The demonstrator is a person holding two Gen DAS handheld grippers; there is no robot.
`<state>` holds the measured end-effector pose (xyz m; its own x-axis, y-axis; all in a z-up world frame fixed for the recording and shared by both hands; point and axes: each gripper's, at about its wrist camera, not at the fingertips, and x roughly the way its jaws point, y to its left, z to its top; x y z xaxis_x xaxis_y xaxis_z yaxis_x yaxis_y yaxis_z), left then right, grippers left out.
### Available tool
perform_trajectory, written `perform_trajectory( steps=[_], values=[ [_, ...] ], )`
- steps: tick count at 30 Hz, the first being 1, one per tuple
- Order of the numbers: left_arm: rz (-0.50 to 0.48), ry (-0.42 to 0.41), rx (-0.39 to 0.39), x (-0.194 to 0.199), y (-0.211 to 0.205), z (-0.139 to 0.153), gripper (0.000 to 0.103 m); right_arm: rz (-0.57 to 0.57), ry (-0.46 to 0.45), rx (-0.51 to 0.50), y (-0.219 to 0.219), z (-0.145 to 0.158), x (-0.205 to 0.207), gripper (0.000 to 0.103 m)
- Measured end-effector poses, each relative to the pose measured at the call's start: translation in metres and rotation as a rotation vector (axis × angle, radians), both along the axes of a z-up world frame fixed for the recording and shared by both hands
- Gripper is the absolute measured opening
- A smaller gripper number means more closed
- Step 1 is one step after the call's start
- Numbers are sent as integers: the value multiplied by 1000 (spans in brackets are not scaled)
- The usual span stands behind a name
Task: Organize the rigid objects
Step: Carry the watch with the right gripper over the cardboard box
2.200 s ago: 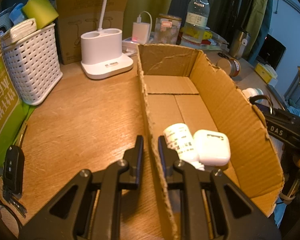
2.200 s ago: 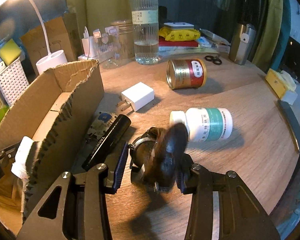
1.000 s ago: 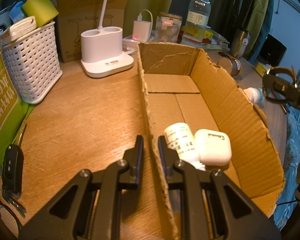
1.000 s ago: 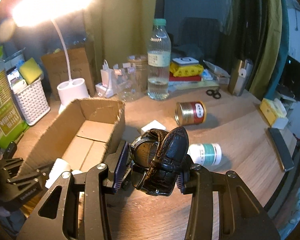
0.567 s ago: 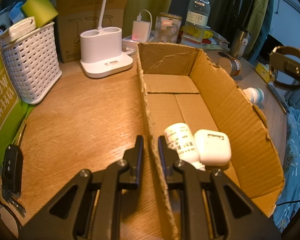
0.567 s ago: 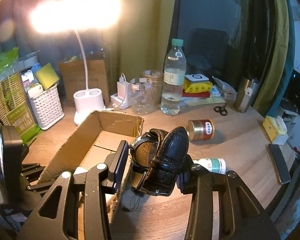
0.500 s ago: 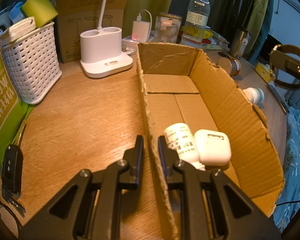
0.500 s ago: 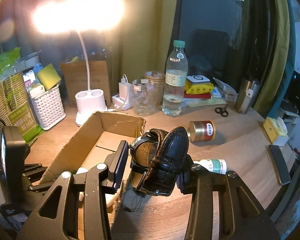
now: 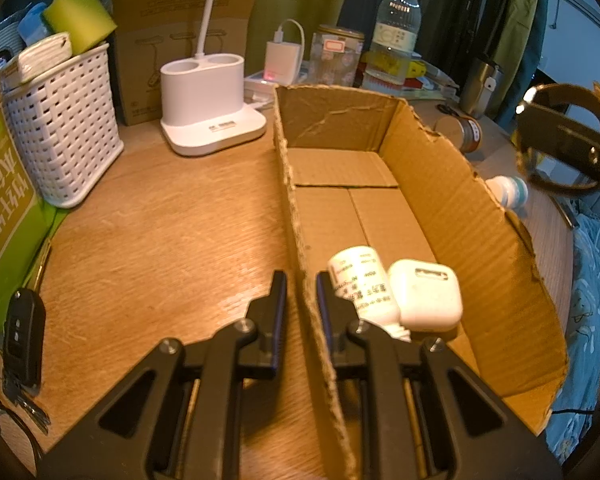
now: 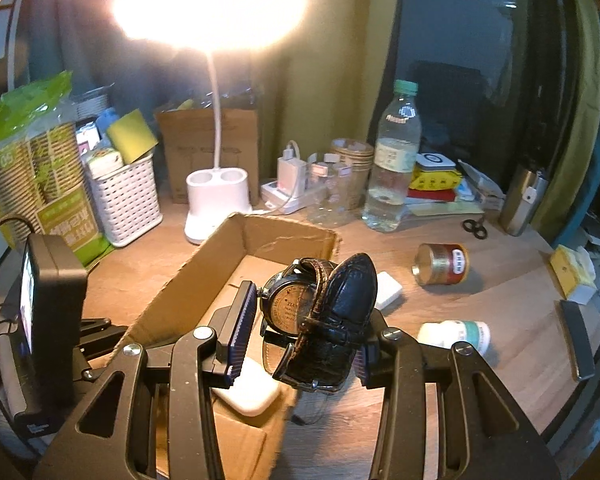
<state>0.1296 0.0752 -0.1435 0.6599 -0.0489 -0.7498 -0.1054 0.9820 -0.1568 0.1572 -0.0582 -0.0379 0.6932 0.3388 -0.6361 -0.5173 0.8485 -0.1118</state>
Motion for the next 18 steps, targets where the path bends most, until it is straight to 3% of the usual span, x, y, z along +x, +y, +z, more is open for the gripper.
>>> perform_trajectory(
  steps=[18],
  values=[
    [0, 0, 0, 0, 0, 0, 16, 29, 33, -4, 9, -12, 0, 44]
  ],
)
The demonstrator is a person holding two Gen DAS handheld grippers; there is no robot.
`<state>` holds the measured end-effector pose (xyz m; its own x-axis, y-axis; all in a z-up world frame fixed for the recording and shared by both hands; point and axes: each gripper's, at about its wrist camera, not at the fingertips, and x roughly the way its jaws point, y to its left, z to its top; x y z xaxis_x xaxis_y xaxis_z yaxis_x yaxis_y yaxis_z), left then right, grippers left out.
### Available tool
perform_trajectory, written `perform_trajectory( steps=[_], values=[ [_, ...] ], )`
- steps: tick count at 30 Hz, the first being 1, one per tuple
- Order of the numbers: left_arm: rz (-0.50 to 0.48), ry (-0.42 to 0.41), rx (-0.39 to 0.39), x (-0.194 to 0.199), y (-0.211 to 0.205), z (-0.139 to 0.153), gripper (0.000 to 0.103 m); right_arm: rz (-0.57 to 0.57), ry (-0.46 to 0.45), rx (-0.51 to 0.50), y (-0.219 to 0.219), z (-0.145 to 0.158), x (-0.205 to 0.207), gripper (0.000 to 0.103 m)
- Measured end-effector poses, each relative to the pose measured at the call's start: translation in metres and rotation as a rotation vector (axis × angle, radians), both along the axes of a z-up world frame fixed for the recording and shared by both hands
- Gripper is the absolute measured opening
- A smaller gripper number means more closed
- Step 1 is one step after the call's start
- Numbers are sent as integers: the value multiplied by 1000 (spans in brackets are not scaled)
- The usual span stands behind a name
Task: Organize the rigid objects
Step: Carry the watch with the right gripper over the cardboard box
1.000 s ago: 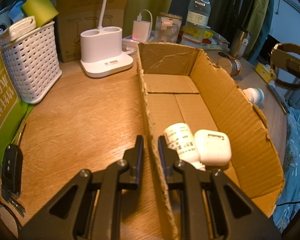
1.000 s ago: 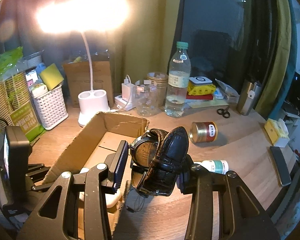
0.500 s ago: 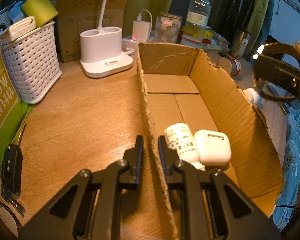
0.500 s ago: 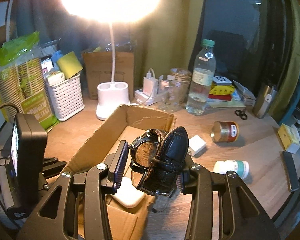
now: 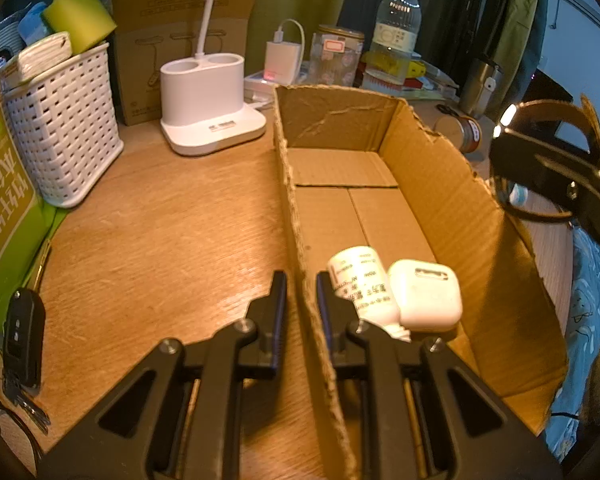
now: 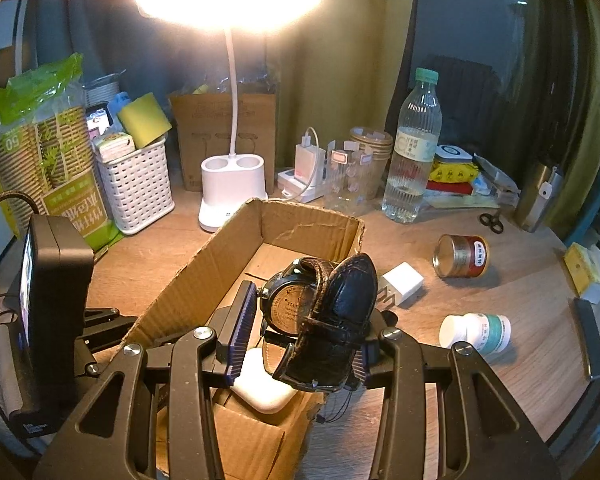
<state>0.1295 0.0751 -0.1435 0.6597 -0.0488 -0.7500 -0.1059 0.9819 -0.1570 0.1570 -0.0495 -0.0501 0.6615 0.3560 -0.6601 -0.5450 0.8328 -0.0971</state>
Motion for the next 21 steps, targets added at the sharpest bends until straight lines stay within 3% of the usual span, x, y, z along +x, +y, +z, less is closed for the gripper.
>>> perform_trajectory(
  steps=[21],
  values=[
    [0, -1, 1, 0, 0, 0, 16, 27, 87, -28, 10, -32, 5, 44]
  ],
)
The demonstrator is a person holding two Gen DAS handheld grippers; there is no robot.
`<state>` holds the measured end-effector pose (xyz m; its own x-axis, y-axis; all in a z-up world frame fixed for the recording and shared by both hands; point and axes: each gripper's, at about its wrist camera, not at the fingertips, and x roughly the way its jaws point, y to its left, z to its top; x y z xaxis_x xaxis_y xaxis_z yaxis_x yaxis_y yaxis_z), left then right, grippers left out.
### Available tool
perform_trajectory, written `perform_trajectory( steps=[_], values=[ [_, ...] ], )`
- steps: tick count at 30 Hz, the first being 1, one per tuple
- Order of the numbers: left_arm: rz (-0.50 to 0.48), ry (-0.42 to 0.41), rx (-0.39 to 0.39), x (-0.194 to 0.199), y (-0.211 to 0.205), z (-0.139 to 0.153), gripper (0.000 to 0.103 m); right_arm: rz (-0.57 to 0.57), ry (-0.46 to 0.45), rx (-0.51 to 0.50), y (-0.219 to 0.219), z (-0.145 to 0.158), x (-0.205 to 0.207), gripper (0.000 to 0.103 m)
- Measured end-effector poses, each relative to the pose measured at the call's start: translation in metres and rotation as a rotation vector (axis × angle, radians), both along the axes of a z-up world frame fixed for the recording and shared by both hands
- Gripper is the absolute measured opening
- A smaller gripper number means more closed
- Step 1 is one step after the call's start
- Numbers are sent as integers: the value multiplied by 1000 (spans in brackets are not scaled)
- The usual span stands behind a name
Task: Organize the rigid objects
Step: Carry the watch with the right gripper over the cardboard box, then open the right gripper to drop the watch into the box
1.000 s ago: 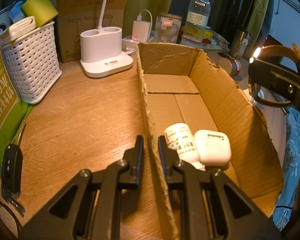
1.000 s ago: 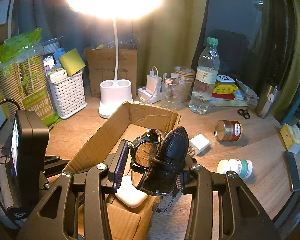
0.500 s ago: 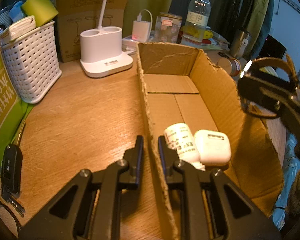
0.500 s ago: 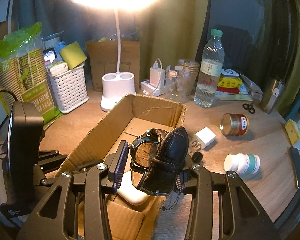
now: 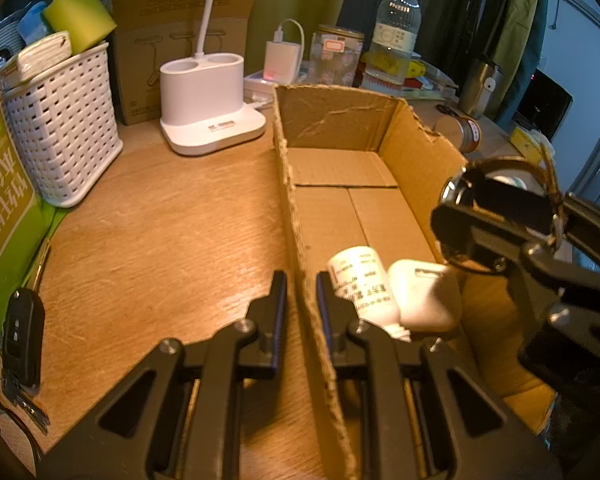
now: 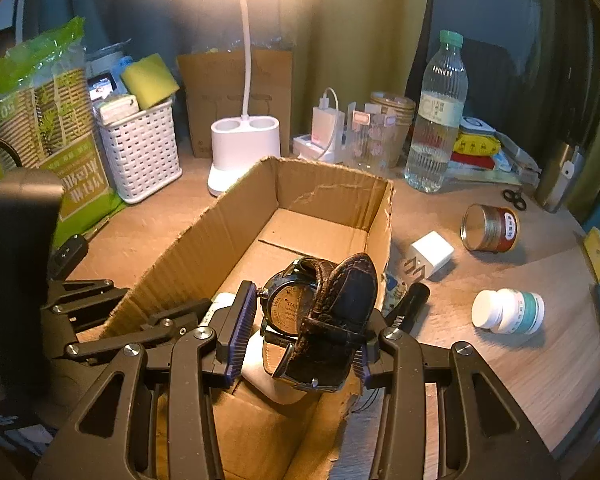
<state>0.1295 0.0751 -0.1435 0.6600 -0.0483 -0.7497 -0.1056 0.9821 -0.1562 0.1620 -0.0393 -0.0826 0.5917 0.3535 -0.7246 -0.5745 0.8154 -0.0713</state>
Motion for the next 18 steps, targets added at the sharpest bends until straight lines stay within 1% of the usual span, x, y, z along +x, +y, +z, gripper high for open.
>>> perform_trajectory(
  steps=[9, 18],
  values=[
    [0, 0, -1, 0, 0, 0, 16, 8, 42, -12, 0, -10, 2, 44],
    [-2, -1, 0, 0, -1, 1, 16, 13, 40, -32, 1, -11, 1, 45]
  ],
)
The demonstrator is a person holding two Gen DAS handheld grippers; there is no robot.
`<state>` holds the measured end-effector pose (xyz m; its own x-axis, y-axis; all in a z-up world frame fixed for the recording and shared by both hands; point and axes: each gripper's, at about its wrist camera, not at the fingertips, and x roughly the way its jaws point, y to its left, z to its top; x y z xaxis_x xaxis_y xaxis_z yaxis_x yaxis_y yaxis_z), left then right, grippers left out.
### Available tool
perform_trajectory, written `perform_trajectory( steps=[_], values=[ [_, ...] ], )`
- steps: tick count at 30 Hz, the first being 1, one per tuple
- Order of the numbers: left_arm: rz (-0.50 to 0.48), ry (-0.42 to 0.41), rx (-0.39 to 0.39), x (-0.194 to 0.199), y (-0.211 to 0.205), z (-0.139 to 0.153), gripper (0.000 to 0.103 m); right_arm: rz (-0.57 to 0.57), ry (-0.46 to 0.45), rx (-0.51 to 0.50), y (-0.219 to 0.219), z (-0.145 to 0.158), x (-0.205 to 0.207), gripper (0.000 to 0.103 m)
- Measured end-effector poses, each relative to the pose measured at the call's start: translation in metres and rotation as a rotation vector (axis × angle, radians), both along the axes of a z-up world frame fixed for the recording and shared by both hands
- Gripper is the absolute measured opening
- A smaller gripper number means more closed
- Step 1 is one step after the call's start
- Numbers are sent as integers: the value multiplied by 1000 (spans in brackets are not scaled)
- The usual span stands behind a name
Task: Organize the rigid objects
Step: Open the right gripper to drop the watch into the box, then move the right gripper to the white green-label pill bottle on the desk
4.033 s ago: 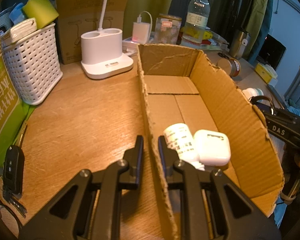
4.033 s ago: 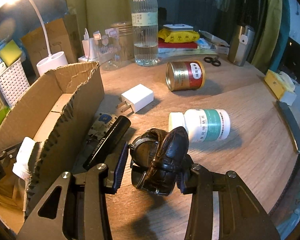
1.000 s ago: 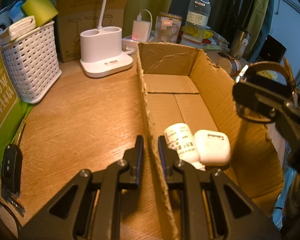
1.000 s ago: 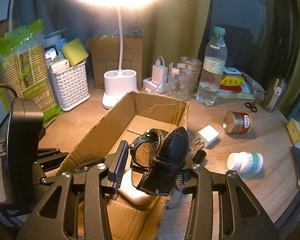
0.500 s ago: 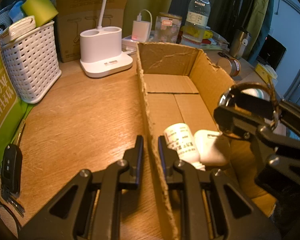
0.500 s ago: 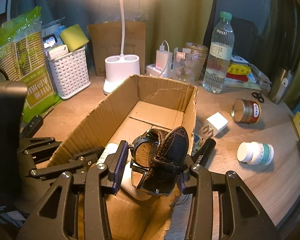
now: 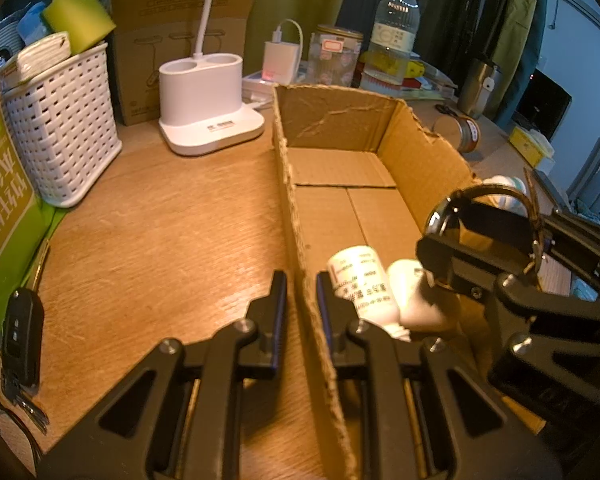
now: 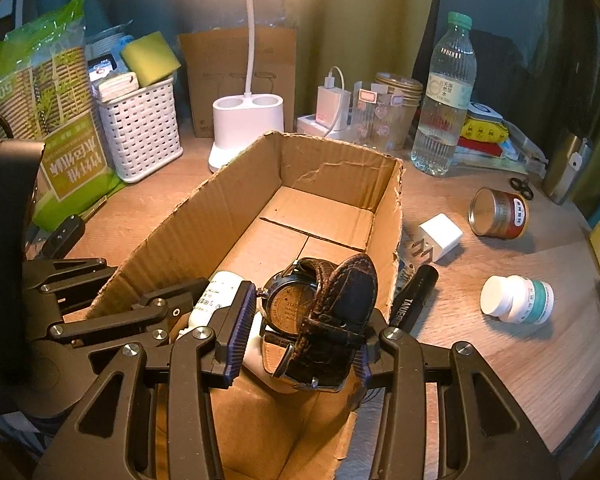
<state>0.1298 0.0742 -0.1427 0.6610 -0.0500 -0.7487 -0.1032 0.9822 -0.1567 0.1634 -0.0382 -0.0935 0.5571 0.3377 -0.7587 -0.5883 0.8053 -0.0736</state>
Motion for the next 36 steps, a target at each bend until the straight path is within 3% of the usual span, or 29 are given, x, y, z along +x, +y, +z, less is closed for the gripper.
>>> perform_trajectory(
  steps=[2, 4, 7, 36],
  values=[
    [0, 1, -1, 0, 0, 0, 16, 0, -2, 0, 0, 1, 0, 45],
    [0, 1, -1, 0, -1, 0, 16, -1, -16, 3, -1, 4, -2, 54],
    [-1, 2, -1, 1, -1, 0, 16, 6, -26, 27, -5, 11, -4, 60],
    [-6, 8, -9, 3, 1, -2, 16, -75, -80, 68, -39, 33, 0, 60]
  ],
)
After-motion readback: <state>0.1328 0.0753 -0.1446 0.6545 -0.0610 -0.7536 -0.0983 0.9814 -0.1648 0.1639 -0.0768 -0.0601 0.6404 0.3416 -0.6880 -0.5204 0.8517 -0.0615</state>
